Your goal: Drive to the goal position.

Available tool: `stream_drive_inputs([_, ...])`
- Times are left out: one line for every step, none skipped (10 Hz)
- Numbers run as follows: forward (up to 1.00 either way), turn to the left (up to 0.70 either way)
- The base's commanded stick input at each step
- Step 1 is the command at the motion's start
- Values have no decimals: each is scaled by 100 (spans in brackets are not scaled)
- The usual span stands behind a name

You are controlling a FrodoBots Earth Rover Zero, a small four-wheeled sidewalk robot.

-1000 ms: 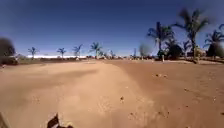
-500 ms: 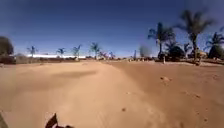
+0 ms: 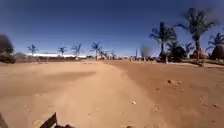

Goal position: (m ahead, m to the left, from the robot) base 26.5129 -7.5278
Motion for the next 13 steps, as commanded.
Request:
stream_drive_inputs([70,0])
stream_drive_inputs([70,0])
stream_drive_inputs([70,0])
stream_drive_inputs([70,0])
stream_drive_inputs([70,0])
stream_drive_inputs([70,0])
stream_drive_inputs([70,0])
stream_drive_inputs([70,0])
stream_drive_inputs([70,0])
stream_drive_inputs([70,0])
stream_drive_inputs([70,0])
stream_drive_inputs([70,0])
stream_drive_inputs([70,0])
